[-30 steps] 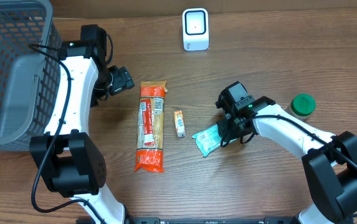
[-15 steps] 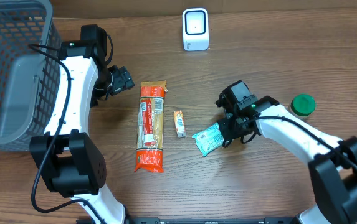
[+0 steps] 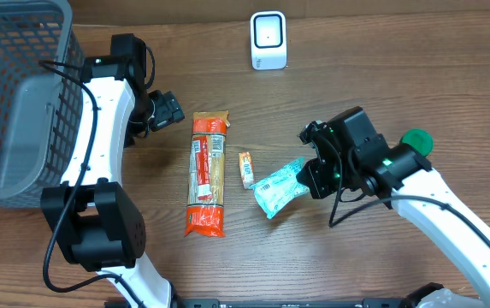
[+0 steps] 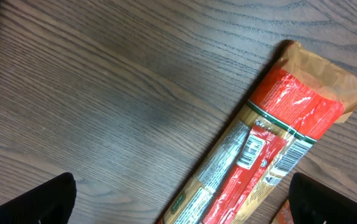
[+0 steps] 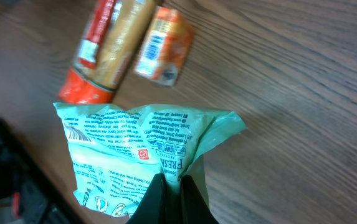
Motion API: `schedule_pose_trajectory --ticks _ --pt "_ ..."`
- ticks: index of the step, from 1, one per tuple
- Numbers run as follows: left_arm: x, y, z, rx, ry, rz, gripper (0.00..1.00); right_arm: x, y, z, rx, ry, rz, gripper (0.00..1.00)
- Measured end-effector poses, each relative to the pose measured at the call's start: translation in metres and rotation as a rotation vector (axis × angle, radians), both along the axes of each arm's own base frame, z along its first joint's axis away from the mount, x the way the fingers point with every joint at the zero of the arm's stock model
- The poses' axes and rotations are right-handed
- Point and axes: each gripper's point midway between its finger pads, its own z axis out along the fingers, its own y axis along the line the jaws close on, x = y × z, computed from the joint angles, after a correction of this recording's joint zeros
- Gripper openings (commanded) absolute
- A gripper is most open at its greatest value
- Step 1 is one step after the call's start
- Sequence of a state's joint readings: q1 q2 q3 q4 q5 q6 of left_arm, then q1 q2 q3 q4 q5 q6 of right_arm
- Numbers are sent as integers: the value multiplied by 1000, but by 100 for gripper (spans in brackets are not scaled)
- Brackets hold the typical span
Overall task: Scan the item barcode
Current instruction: 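Lift the teal packet with the right gripper toward the scanner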
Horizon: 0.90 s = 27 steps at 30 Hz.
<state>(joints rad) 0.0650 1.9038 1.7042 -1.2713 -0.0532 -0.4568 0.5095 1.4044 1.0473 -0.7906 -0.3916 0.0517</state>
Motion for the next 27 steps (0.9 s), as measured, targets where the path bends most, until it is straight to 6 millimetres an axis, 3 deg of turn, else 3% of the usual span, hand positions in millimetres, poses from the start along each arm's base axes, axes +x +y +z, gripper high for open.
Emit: schedule_pose_trajectory --ticks 8,11,27 --pt "0 0 0 0 0 0 100 -16 -10 69 104 -175 -22 4" --pt "0 0 0 0 0 0 100 -25 -20 85 109 -216 -48 4" --pt "0 0 0 0 0 0 100 -29 -29 82 75 -203 -82 4"
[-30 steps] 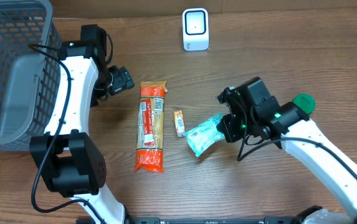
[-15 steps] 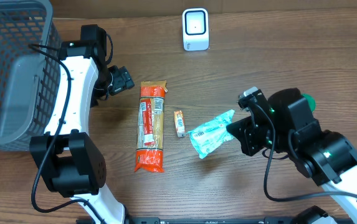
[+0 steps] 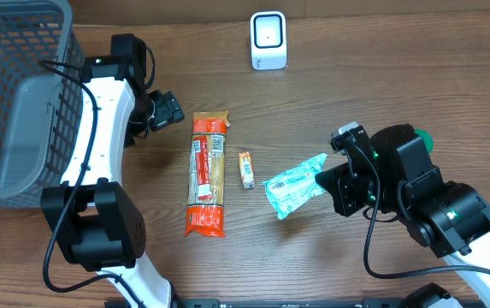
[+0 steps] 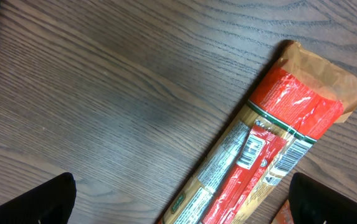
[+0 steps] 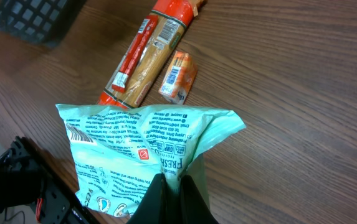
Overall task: Scan the item barcode
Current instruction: 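Lift the teal packet with the right gripper toward the scanner, then hold the teal packet in front of the white scanner window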
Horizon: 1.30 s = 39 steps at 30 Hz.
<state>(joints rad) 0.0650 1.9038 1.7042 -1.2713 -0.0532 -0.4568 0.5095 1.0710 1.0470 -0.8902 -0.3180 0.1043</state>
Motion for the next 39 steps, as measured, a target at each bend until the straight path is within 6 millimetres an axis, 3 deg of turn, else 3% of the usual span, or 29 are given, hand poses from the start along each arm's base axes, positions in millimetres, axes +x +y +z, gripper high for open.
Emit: schedule_pose_trajectory --ticks 23,26,32,39 --pt "0 0 0 0 0 0 100 3 0 4 -2 -10 -5 3" --pt "0 0 0 0 0 0 100 9 3 21 -8 -8 -8 4" --pt "0 0 0 0 -1 0 100 36 7 75 -71 -23 -27 3" --pt "1 0 0 0 -3 0 100 108 15 121 -201 -185 -59 3"
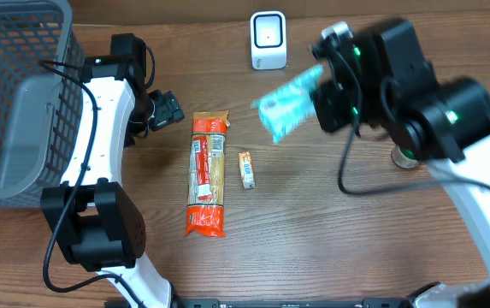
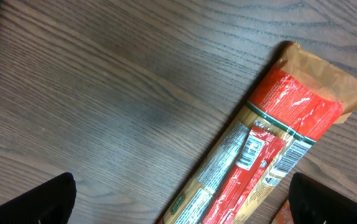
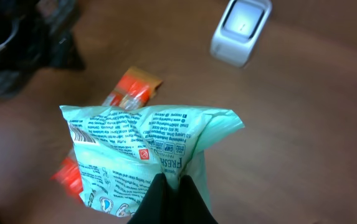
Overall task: Scan the item barcode
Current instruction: 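Hold the teal packet in front of the white scanner window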
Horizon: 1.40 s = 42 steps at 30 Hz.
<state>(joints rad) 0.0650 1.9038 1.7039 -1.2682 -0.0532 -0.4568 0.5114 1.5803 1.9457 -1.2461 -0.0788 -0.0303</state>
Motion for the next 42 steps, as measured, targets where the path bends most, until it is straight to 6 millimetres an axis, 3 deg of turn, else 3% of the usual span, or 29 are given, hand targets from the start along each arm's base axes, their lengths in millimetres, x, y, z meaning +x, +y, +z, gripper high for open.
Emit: schedule_pose_trajectory --ticks 4,14,20,27,33,42 --pt "0 0 0 0 0 0 100 42 3 -5 -112 -120 -1 3" --pt "0 0 0 0 0 0 100 138 2 -84 -525 -244 10 4" --pt "0 0 0 0 0 0 100 190 23 -82 -668 -467 -49 4" --pt "0 0 0 0 0 0 100 228 50 -87 -764 -652 -84 4" --pt "0 0 0 0 0 0 100 259 53 -94 -820 -794 -205 4" --pt "0 0 0 0 1 0 100 277 60 -93 -932 -966 -248 4"
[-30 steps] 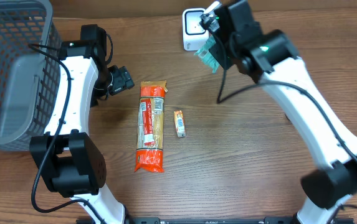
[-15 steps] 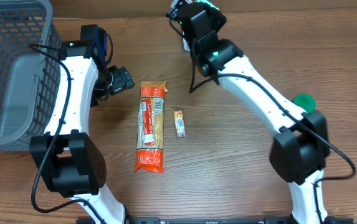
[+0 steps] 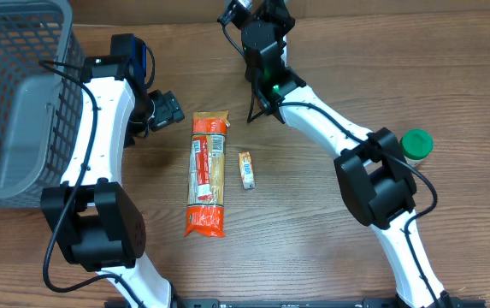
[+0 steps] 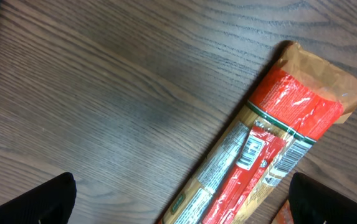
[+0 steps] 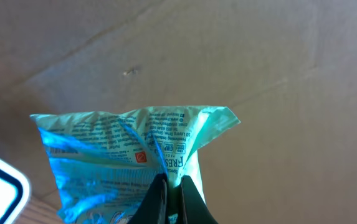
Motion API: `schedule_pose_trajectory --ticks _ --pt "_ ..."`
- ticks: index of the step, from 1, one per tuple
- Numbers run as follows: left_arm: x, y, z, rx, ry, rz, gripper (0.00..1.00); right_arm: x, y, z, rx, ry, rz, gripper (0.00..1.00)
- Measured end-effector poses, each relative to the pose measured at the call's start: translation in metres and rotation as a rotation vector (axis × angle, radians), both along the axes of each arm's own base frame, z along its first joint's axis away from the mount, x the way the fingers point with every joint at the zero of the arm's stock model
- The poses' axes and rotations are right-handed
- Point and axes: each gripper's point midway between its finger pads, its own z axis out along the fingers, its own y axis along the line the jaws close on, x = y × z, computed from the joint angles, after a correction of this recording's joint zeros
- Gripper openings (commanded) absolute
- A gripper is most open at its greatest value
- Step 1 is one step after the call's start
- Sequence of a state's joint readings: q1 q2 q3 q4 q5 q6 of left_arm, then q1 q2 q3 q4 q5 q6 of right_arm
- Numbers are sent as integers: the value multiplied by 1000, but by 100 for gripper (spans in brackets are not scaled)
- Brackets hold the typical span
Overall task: Scan the item barcode
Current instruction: 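Hold the teal packet in front of the white scanner window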
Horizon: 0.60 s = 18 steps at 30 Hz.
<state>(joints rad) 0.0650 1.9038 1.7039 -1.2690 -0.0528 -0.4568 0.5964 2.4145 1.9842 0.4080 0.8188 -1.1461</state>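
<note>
A pale green printed bag (image 5: 109, 149) hangs pinched at its corner in my right gripper (image 5: 171, 193), which is shut on it. Blue light falls on the bag's left side. A white corner of the scanner shows at the left edge of the right wrist view, next to the bag. In the overhead view the right arm (image 3: 266, 51) reaches to the table's far edge and hides both scanner and bag. My left gripper (image 4: 183, 202) stands open and empty just above the table beside the red pasta packet (image 4: 278, 130).
The long pasta packet (image 3: 207, 171) and a small orange packet (image 3: 245, 169) lie mid-table. A grey mesh basket (image 3: 9, 94) fills the left side. A green-lidded jar (image 3: 416, 143) stands at the right. Brown cardboard backs the table's far edge.
My right gripper has carried the green bag from above the table near the scanner to right beside it at the far edge. Blue light now falls on the bag. The left arm is unchanged.
My right gripper held the green bag low at mid-table beside the small orange packet. Then it held it higher, further right. Then the bag hung up near the white scanner, and now it is held close to the scanner in blue light. The left gripper stayed open throughout.
</note>
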Motion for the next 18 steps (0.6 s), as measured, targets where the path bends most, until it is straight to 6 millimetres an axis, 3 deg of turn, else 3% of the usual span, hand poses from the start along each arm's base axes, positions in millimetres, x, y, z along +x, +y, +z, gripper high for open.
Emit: schedule_pose_trajectory --ticks 10,18 --pt "0 0 0 0 0 0 100 12 7 -30 -192 31 52 4" --pt "0 0 0 0 0 0 100 26 -11 -54 -202 61 43 4"
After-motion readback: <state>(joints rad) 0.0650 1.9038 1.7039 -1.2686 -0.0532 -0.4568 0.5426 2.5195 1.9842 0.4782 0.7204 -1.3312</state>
